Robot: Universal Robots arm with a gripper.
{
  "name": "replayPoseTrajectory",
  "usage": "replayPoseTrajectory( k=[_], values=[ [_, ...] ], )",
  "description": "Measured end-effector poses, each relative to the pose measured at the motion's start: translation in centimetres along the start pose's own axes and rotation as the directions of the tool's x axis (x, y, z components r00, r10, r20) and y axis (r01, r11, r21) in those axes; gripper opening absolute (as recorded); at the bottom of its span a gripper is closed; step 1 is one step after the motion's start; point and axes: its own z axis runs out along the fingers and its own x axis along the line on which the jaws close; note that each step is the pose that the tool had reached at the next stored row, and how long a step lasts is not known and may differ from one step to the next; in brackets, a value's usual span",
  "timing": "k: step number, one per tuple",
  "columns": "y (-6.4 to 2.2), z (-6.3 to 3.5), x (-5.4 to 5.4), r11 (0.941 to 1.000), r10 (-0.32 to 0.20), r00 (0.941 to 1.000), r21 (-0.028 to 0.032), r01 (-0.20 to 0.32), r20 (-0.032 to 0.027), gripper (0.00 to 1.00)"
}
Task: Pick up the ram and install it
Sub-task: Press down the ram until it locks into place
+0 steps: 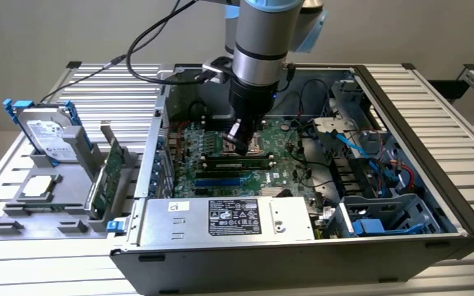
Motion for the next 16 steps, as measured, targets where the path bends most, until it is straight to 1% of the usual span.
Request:
replayPoseTrajectory(
  k=[4, 8, 12, 16],
  values=[
    [0.00, 0.06, 0.00, 0.9981, 0.062, 0.9981, -0.0018, -0.062, 0.0035, 0.11],
    [-0.01, 0.13, 0.00, 0.9923, 0.124, 0.9923, -0.0040, -0.124, 0.0071, 0.11],
    [-0.01, 0.20, -0.01, 0.9825, 0.186, 0.9825, -0.0065, -0.186, 0.0107, 0.11],
    [-0.02, 0.28, -0.01, 0.9690, 0.247, 0.9690, -0.0091, -0.247, 0.0140, 0.11]
  ],
)
